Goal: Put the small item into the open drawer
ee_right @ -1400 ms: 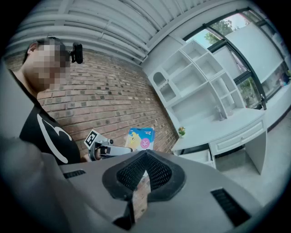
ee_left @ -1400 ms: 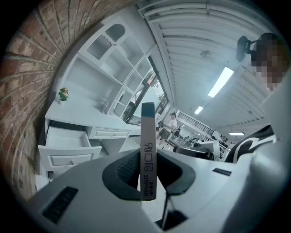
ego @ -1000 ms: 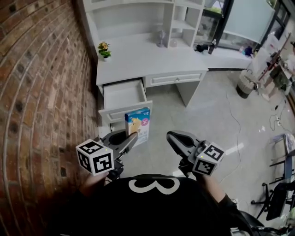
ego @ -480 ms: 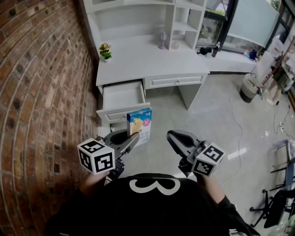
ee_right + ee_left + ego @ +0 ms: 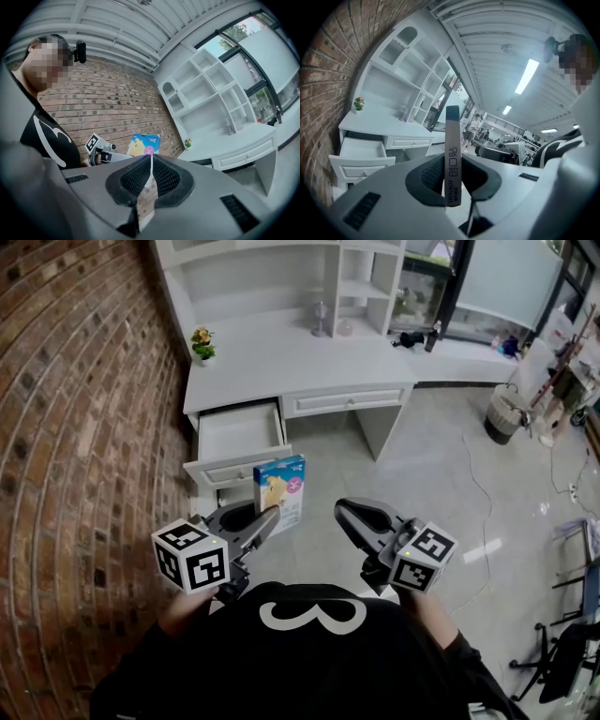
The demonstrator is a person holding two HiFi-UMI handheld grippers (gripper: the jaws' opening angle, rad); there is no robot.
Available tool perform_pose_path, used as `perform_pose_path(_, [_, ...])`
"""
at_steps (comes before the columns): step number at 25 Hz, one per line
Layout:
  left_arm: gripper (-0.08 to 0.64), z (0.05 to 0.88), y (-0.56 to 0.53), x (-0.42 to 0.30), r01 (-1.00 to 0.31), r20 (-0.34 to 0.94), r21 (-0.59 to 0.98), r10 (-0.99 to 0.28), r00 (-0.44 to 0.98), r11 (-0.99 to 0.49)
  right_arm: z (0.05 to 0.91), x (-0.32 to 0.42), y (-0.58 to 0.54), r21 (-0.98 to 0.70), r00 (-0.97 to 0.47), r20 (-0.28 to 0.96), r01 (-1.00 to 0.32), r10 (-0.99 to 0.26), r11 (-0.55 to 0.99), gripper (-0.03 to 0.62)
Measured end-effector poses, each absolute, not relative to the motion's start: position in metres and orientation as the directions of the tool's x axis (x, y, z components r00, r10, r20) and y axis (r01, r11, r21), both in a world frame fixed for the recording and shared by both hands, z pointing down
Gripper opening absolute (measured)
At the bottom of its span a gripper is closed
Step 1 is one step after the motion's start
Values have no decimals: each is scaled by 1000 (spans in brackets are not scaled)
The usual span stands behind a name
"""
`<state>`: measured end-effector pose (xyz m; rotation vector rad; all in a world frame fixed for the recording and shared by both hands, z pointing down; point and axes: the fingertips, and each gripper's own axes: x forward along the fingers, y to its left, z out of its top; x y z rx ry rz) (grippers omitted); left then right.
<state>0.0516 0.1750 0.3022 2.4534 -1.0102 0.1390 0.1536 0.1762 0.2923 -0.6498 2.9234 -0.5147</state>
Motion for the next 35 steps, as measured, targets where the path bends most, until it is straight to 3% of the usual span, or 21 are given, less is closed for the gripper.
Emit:
perform_pose_path(18, [75,329,96,51,-654,308,429,-580,754,-623,326,160,104,-432,-872,29,-451,-488,781,1])
perform_pose_path(35, [75,361,-79,-31,-668,387,476,-546,743,-572,339,80,-72,-501,-864,94,-470,-494,727,2])
